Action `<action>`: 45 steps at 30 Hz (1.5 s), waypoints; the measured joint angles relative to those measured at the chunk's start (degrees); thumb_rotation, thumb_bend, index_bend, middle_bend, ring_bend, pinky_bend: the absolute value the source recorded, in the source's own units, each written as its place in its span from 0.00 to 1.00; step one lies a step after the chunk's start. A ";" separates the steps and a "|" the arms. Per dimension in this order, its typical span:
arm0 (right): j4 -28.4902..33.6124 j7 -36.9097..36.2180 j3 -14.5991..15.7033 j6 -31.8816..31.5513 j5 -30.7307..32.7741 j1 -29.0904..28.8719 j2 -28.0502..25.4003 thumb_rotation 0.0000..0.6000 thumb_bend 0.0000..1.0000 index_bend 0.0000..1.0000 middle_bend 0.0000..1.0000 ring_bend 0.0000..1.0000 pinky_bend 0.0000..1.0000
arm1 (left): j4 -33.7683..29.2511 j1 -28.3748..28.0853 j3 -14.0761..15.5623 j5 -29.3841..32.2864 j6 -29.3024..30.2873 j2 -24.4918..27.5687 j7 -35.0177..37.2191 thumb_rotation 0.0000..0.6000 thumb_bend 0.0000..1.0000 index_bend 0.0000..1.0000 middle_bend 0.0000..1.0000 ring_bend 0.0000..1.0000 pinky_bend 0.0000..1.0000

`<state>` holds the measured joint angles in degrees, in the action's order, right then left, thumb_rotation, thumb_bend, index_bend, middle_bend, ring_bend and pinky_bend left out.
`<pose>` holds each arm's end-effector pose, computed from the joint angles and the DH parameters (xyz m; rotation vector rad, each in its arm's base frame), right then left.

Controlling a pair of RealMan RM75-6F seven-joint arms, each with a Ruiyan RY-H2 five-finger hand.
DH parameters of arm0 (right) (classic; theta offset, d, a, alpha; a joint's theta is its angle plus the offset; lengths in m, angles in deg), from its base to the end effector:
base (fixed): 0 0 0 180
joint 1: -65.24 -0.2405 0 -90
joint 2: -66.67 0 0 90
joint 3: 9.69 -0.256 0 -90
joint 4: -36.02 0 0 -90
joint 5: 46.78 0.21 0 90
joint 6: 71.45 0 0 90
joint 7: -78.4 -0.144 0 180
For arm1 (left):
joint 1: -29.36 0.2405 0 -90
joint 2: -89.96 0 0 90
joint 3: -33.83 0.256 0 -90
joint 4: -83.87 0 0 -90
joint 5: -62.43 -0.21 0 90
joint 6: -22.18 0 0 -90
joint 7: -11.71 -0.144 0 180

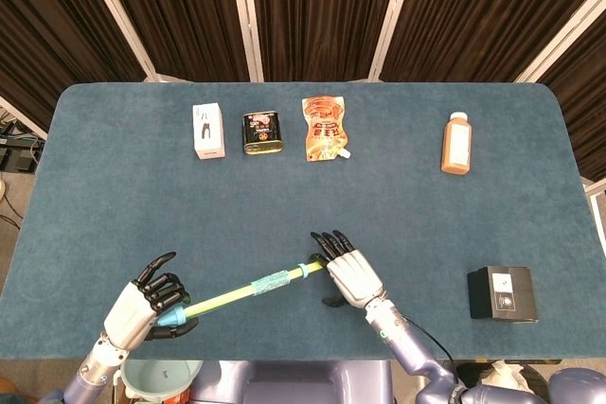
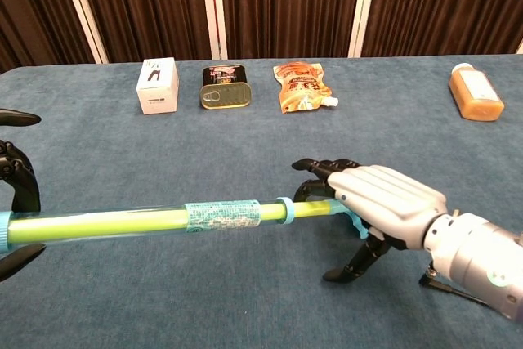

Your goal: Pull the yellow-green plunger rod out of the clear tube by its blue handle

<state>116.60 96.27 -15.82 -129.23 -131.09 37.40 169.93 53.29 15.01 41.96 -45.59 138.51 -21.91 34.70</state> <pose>-0.1467 -0.2477 -0.0910 1.9789 -1.0024 1.0542 -0.2536 0.1744 -0.0101 -1.7104 -0.5232 -1.7230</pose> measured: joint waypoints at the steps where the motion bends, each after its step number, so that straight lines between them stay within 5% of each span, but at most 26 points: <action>1: -0.49 -0.33 0.01 0.10 -0.02 -0.20 0.37 1.00 0.17 0.41 0.03 0.00 0.00 | 0.18 -0.01 -0.01 0.11 -0.11 -0.07 0.32 1.00 0.46 0.74 0.65 0.48 0.17; 10: -5.26 -2.25 -0.47 -0.20 -0.66 -2.17 3.44 1.00 0.17 0.70 0.13 0.00 0.00 | 0.45 0.11 -0.03 0.58 0.53 -0.14 2.36 1.00 0.46 0.74 0.65 0.48 0.17; 17: -7.34 -0.22 -1.96 -3.90 -2.47 -3.27 4.43 1.00 0.17 0.82 0.21 0.02 0.00 | -0.76 0.52 0.00 0.73 2.26 1.29 3.62 1.00 0.46 0.74 0.65 0.48 0.17; 24: -6.25 4.33 -3.69 -5.68 -2.50 -4.06 3.93 1.00 0.22 0.83 0.21 0.03 0.00 | -3.01 0.88 0.11 0.75 3.37 3.25 4.43 1.00 0.46 0.74 0.65 0.48 0.17; 35: 0.02 13.80 -5.97 -6.69 1.85 -4.02 0.90 1.00 0.46 0.68 0.08 0.00 0.00 | -4.65 1.83 -0.22 2.41 2.39 6.01 6.75 1.00 0.46 0.74 0.65 0.48 0.17; 45: 4.02 17.72 -6.17 -7.30 3.64 -4.00 -1.46 1.00 0.48 0.67 0.07 0.00 0.00 | -3.96 2.01 -1.21 3.54 2.10 6.38 8.53 1.00 0.46 0.74 0.65 0.48 0.17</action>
<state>120.62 114.00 -21.99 -136.53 -127.45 33.41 168.47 49.33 17.02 40.75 -42.05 140.61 -15.53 43.23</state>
